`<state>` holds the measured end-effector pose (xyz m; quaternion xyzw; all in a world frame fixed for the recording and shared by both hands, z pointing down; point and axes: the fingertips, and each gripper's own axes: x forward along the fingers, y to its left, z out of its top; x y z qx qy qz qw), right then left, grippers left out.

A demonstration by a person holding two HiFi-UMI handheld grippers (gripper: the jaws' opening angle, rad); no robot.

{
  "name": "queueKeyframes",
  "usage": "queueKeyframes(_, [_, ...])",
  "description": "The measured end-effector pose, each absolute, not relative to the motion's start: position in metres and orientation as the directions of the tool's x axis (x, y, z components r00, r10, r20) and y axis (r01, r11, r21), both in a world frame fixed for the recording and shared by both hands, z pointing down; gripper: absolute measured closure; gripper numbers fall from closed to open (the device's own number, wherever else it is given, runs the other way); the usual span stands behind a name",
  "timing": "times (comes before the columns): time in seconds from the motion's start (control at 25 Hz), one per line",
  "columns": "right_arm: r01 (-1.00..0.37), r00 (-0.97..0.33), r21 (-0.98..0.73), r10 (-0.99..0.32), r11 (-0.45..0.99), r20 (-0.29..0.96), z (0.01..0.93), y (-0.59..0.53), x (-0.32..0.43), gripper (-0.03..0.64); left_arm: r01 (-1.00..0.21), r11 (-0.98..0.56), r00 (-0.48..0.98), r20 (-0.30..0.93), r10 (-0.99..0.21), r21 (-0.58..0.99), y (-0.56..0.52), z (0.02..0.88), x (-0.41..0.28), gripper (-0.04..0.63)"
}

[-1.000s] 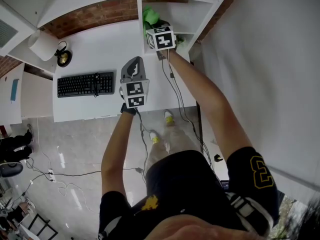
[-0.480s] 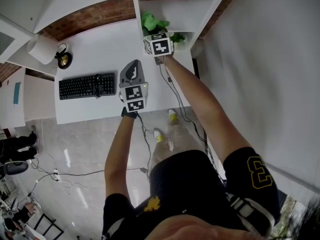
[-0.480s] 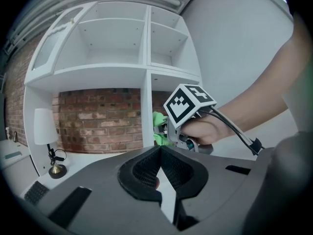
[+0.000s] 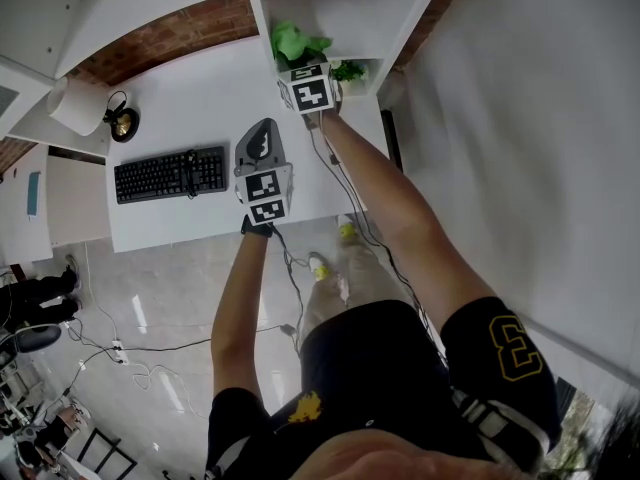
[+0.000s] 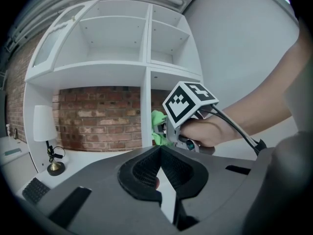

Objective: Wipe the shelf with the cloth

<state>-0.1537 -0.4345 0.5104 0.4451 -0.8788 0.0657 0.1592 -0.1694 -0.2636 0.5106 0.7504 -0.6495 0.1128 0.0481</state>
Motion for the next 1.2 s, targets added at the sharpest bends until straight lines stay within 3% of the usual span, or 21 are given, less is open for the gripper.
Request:
queueKeyframes(0.68, [-0.823, -0.528, 0.025, -0.78, 0.568, 0.334, 0.511, -0.443, -0.121, 0.528, -0.968, -0.233, 0.202, 0.262, -0.944, -0.095, -0.262, 0.523, -0.132, 0.577])
queueKeyframes(1.2, [-0.874, -0.446, 0.043, -0.836, 0.483, 0.321, 0.51, -0.462, -0.048, 0.528, -0.953, -0.29, 0.256, 0.269, -0.928, -0.093, -0.27, 0.527, -0.097, 0.577])
